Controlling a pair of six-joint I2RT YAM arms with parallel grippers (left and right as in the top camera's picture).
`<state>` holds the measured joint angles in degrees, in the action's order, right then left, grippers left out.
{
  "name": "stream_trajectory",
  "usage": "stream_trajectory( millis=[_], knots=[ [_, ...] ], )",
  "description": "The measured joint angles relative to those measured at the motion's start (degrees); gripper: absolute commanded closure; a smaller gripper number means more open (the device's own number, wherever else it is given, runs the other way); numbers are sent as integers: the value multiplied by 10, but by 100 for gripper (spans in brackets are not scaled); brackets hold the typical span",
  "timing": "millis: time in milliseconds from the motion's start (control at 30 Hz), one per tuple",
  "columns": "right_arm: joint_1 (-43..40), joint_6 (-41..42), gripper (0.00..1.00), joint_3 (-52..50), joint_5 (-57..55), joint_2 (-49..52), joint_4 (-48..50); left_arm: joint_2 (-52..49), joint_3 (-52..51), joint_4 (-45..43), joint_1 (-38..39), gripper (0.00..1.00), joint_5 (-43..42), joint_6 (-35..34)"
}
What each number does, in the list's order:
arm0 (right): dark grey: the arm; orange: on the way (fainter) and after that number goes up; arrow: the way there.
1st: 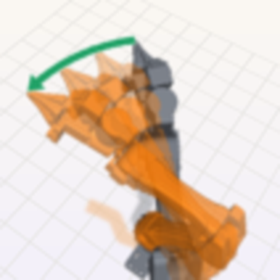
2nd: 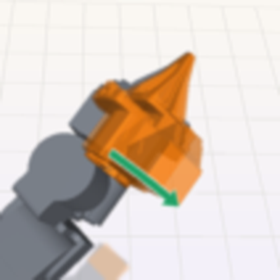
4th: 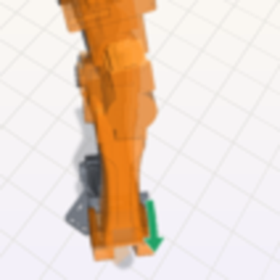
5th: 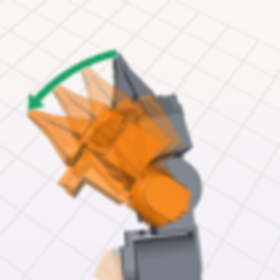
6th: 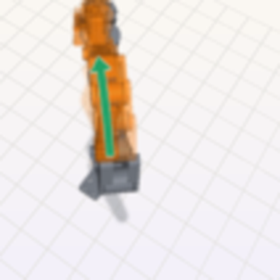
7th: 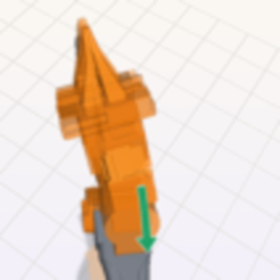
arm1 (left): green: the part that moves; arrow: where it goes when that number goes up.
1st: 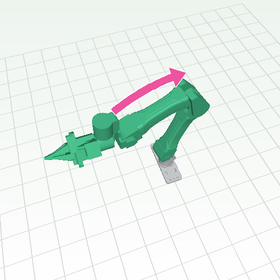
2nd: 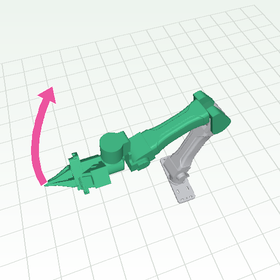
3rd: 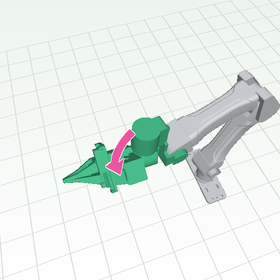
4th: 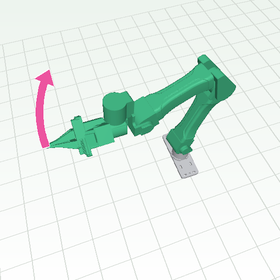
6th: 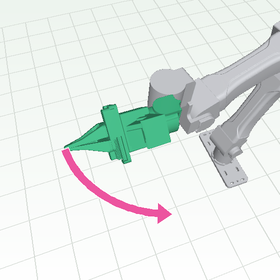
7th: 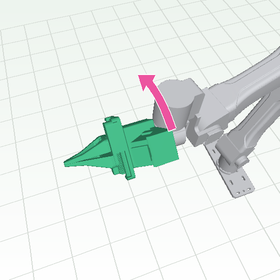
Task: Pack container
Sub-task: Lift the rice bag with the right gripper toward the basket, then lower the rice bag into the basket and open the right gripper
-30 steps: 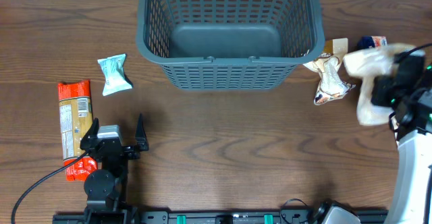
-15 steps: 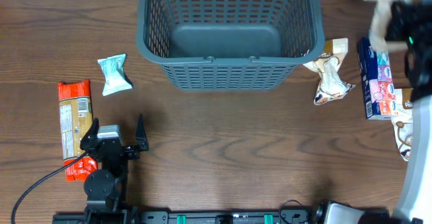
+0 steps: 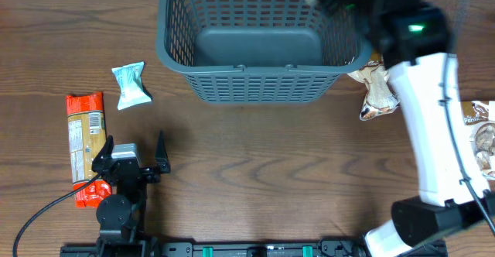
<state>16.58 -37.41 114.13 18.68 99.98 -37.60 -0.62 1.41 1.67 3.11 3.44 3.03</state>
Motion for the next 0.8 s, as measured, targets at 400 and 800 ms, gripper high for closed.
stream_trajectory(
  millis=[400,800],
  knots=[
    [38,-148,99,2,-2,149,-91,0,0,0,0,1,0,0],
    [38,-101,1,2,5,173,-92,0,0,0,0,1,0,0]
  ],
)
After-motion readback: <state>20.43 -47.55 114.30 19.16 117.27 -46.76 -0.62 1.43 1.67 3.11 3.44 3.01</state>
